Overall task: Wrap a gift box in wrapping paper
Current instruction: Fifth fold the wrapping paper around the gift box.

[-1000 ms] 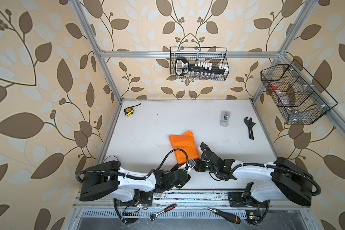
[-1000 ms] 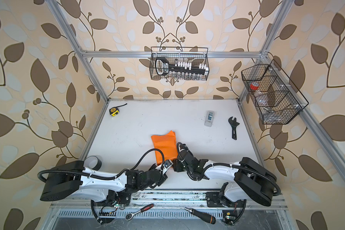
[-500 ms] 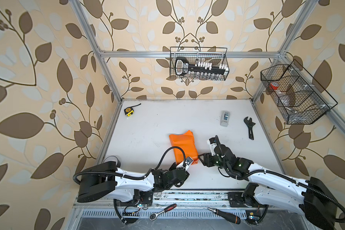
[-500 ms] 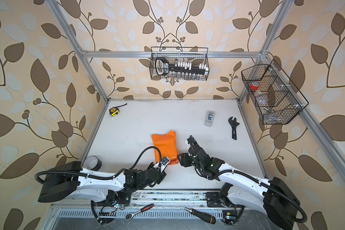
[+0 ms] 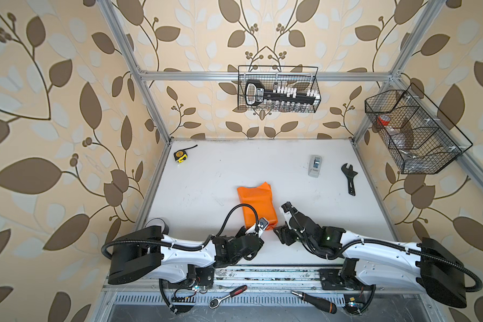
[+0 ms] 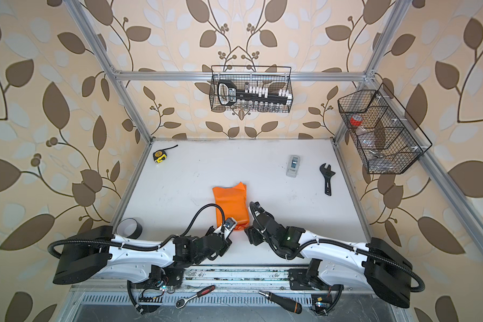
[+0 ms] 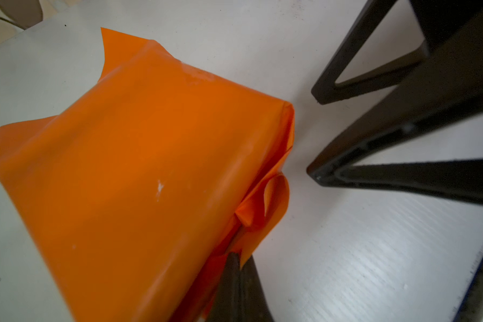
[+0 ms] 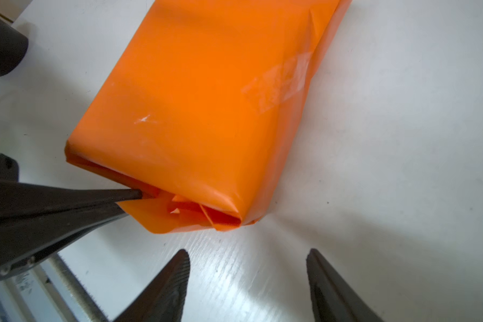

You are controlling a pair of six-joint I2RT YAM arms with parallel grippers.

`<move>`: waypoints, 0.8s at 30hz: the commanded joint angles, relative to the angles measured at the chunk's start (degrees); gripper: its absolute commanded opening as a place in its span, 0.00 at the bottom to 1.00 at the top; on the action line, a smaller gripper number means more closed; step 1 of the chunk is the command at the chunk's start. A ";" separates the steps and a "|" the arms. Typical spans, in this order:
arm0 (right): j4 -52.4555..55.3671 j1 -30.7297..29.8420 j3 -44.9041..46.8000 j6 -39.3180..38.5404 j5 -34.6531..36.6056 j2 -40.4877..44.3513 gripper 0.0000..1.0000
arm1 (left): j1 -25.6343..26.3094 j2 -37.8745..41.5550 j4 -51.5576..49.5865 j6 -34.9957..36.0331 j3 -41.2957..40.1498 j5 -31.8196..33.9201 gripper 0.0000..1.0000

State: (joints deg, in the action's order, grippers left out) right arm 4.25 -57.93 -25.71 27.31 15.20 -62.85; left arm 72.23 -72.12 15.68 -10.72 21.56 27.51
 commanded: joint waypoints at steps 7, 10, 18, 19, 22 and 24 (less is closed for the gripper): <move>-10.48 -7.22 5.31 -22.63 7.15 5.70 0.75 | -1.78 3.74 0.23 -0.62 -1.20 1.33 0.00; -11.60 -8.62 4.08 -27.63 7.74 3.61 0.77 | -2.33 4.83 0.13 -0.68 -1.71 0.86 0.00; -12.11 -10.71 -2.64 -42.08 7.80 -4.58 0.80 | -2.83 6.06 0.03 -0.96 -2.92 -0.33 0.00; -11.96 -10.71 -3.37 -43.99 7.91 -5.33 0.80 | -2.99 6.24 0.05 -1.05 -3.08 -0.39 0.00; -13.60 -10.09 -3.64 -48.36 7.30 -6.60 0.83 | -3.22 7.15 0.31 -1.04 -3.78 -0.56 0.00; -14.20 -9.01 -3.65 -50.07 4.68 -7.67 0.84 | -3.41 7.84 0.51 -1.06 -4.15 -0.78 0.00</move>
State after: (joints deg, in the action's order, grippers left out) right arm -8.60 -67.75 -28.38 -15.25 21.98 -69.17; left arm 69.28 -66.24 14.70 -11.16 17.96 26.96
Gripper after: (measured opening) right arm 0.834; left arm 0.055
